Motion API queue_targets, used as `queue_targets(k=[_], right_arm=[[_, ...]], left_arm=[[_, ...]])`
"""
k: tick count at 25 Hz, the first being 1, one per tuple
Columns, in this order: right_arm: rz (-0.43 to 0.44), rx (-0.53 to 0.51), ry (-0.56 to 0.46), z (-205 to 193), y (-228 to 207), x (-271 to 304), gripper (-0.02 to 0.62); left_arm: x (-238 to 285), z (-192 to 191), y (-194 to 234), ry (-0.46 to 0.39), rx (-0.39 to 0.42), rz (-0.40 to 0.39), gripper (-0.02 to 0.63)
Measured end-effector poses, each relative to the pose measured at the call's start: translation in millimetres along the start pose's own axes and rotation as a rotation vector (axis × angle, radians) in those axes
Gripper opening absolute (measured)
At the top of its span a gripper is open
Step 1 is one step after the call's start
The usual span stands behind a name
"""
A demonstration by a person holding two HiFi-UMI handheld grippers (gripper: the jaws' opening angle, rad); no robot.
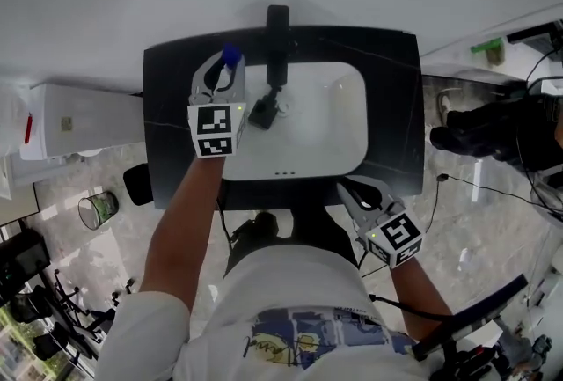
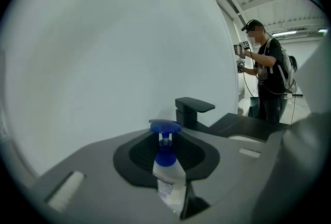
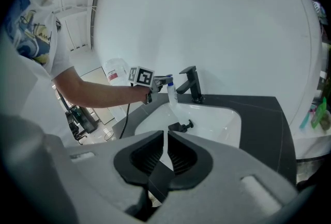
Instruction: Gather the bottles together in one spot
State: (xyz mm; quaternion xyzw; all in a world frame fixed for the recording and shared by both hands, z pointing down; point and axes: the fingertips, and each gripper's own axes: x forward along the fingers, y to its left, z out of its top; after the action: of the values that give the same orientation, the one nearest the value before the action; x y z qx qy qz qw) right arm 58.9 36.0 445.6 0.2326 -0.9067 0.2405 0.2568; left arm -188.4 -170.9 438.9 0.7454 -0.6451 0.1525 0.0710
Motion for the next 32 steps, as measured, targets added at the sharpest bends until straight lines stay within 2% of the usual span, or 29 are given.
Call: queue_targets(k=[12, 22, 28, 29, 30, 31, 32], right_arm=[[-0.062, 0.064, 0.033, -15.8, -38.7, -21.1, 0.025], [-0.055, 0.069, 0.017, -12.0, -47.2, -17.7, 0.025], [-0.051, 0.093, -0.002, -8.6, -46.9, -15.4, 0.025], [-0.051, 0.093, -0.003, -8.5, -46.1, -14.8, 0.025], [-0.05, 0.092, -0.003, -8.6, -44.7, -14.3, 0.025], [-0.05, 0.092, -0.002, -8.7, -43.3, -14.1, 0.025], [-0.05, 0.091, -0.001, -9.1, -41.9, -13.9, 0.025]], left_arm=[[70.5, 25.0, 12.6, -0.073, -0.046, 0.022, 0.077], [63.1, 21.3, 16.4, -0.107, -0.049, 0.036, 0.082], [58.4, 20.5, 14.1, -0.105, -0.036, -0.009, 0.086], [57.9, 20.2, 13.3, -0.106, -0.035, -0.013, 0.1], [57.6, 18.9, 12.1, -0.104, -0.032, -0.019, 0.214], [57.3, 16.5, 10.5, -0.1, -0.028, -0.024, 0.26], [56.7, 13.5, 9.0, -0.096, -0.026, -0.028, 0.22]])
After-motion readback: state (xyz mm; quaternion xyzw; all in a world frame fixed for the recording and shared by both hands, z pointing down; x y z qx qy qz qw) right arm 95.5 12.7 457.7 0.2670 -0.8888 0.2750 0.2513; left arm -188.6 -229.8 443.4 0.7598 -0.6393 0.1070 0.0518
